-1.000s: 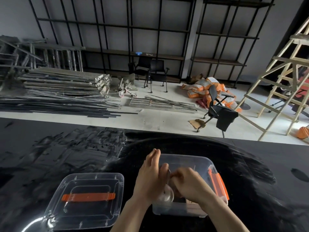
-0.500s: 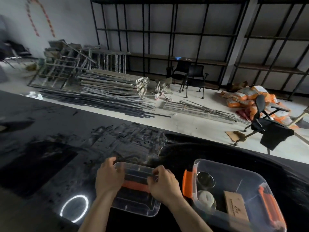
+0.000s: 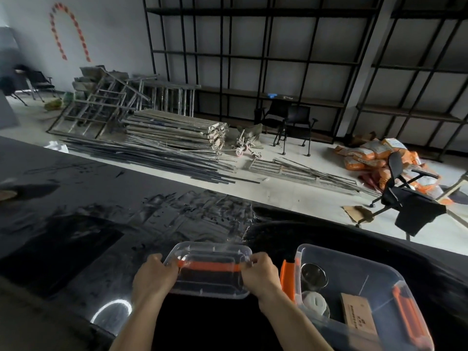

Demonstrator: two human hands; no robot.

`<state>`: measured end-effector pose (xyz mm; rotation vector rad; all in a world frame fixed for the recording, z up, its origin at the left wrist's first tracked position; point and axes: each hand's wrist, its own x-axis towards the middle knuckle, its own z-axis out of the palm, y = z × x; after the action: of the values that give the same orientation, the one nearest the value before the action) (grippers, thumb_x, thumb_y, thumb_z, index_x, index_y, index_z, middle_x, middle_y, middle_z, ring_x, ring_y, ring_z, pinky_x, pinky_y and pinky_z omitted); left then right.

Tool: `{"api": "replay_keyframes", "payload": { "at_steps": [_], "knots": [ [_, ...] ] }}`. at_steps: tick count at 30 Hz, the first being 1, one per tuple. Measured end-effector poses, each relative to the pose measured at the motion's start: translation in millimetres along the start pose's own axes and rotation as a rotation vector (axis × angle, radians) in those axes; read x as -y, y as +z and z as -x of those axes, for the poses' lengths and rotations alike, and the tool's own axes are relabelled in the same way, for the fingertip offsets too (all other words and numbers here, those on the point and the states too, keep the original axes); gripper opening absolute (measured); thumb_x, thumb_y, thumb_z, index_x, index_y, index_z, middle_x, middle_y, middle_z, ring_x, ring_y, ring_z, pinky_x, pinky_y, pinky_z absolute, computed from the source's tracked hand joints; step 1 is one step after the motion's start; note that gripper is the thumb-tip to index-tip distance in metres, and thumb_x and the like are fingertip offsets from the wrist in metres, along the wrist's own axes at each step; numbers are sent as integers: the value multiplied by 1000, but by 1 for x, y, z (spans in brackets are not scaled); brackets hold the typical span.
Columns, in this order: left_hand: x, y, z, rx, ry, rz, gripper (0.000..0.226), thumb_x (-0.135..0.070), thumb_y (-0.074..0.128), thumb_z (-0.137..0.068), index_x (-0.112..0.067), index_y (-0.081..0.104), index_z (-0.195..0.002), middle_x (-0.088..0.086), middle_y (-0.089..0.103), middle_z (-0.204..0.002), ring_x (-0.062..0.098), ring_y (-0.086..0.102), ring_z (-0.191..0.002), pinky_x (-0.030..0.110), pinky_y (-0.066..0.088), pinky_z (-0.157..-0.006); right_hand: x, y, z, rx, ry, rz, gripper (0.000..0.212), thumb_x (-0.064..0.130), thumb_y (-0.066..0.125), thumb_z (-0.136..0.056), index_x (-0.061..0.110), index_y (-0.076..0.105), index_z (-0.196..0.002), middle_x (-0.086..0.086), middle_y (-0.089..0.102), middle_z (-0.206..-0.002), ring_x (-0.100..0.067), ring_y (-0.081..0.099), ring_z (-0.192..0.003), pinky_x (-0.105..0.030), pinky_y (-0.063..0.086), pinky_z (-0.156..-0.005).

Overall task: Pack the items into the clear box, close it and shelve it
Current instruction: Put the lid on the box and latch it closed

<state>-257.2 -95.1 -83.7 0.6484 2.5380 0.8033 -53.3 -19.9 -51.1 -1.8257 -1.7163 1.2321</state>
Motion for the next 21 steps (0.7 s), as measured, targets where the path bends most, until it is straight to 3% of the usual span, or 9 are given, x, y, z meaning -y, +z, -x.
{"api": "replay_keyframes", "payload": {
  "at_steps": [5, 8, 11, 14, 17, 19, 21],
  "knots": [
    [-72, -28, 11, -52, 115, 187, 54, -54, 54, -89, -12, 68, -118, 14, 71, -118, 36, 62, -112, 43, 46, -93, 30, -57, -18, -110, -72, -160, 8, 18, 61, -84, 20, 68, -87, 1, 69, -90, -15, 61, -78, -28, 49, -64],
    [-121, -39, 23, -64, 210, 308, 45, -41, 57, -94, -10, 64, -126, 12, 67, -128, 34, 59, -119, 41, 44, -96, 39, -105, -25, -182, -104, -277, 26, 9, 62, -83, 19, 72, -105, -4, 74, -102, -17, 67, -81, -23, 48, -57],
    [-161, -38, 38, -57, 305, 426, 41, -35, 59, -94, -10, 67, -125, 7, 70, -125, 29, 60, -118, 35, 43, -92, 39, -153, -31, -248, -145, -364, 31, 0, 63, -78, 18, 70, -103, -9, 75, -100, -30, 72, -89, -40, 62, -75],
    [-195, -27, 56, -20, 398, 462, 38, -33, 57, -94, -12, 68, -123, 4, 72, -119, 25, 63, -112, 32, 43, -85, 30, -198, -29, -342, -158, -429, 36, -12, 60, -75, 17, 70, -93, -12, 77, -96, -26, 70, -78, -41, 59, -73],
    [-219, -12, 77, 61, 436, 534, 33, -28, 59, -93, -11, 71, -118, -1, 73, -101, 20, 62, -95, 30, 42, -78, 15, -237, -21, -403, -136, -481, 36, -16, 58, -77, 12, 70, -98, -12, 76, -88, -21, 69, -66, -42, 61, -76],
    [-230, 0, 88, 128, 433, 570, 26, -22, 61, -91, -11, 74, -112, -5, 71, -81, 20, 61, -79, 30, 43, -72, 1, -258, -15, -430, -126, -512, 35, -16, 61, -76, 12, 70, -97, -15, 76, -88, -26, 71, -71, -49, 62, -84],
    [-237, 9, 97, 200, 415, 599, 20, -11, 63, -87, -16, 77, -100, 1, 71, -77, 22, 61, -70, 30, 43, -66, -12, -274, -10, -466, -129, -552, 34, -15, 67, -75, 13, 71, -94, -16, 77, -92, -29, 71, -78, -54, 62, -85]
  ]
}}
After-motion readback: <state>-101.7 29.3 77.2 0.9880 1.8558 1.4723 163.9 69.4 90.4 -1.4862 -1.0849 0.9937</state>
